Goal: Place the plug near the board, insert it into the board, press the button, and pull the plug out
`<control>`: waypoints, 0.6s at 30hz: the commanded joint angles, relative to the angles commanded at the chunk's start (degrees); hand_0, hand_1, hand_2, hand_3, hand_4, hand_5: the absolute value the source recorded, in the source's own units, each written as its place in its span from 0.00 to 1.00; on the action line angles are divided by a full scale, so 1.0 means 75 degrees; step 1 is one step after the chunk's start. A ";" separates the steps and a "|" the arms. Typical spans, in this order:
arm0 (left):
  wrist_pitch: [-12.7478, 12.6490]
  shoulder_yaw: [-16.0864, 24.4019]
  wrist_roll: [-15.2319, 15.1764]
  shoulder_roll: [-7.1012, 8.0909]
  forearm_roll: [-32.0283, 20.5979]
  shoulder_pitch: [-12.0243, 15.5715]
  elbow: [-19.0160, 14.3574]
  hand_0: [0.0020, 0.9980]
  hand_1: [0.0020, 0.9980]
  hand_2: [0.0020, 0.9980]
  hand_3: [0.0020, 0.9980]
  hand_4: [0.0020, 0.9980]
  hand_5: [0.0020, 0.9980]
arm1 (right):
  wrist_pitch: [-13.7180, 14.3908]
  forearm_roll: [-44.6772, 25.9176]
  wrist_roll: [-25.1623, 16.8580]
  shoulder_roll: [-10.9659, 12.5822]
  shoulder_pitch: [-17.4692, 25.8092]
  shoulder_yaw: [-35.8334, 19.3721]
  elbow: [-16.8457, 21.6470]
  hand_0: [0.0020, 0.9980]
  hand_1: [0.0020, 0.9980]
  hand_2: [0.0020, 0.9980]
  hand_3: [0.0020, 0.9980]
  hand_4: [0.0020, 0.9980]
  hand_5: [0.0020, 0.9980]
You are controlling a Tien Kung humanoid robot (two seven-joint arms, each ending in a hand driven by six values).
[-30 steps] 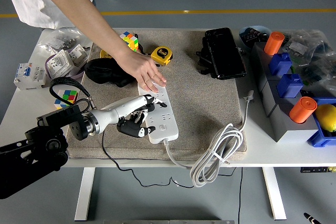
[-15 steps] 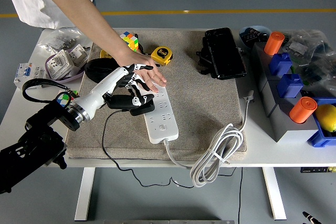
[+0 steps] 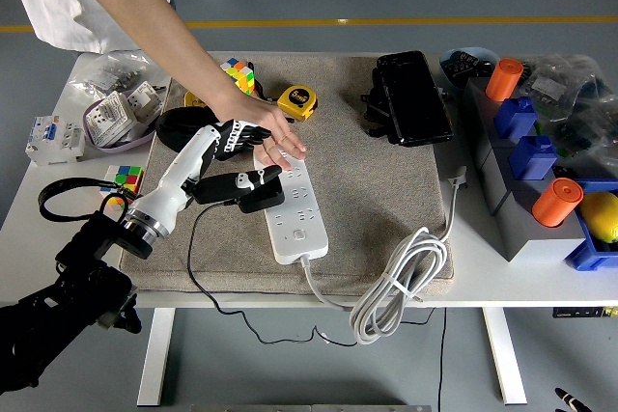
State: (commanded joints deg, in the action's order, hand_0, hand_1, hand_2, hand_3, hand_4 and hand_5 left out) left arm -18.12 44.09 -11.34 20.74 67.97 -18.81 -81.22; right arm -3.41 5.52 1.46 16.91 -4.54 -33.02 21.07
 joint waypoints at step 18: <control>0.1482 -0.0130 0.1799 0.0385 0.2082 -0.0407 -0.0624 0.22 0.31 0.33 0.68 0.78 0.16 | 0.0006 0.0008 0.0004 0.0004 0.0080 -0.0139 0.0009 0.65 0.70 0.71 0.63 0.93 0.53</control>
State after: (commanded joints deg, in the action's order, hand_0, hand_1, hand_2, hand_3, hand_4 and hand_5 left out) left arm -7.01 43.11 2.16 23.63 83.59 -21.87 -85.90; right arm -3.36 5.57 1.49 16.94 -3.94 -34.06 21.14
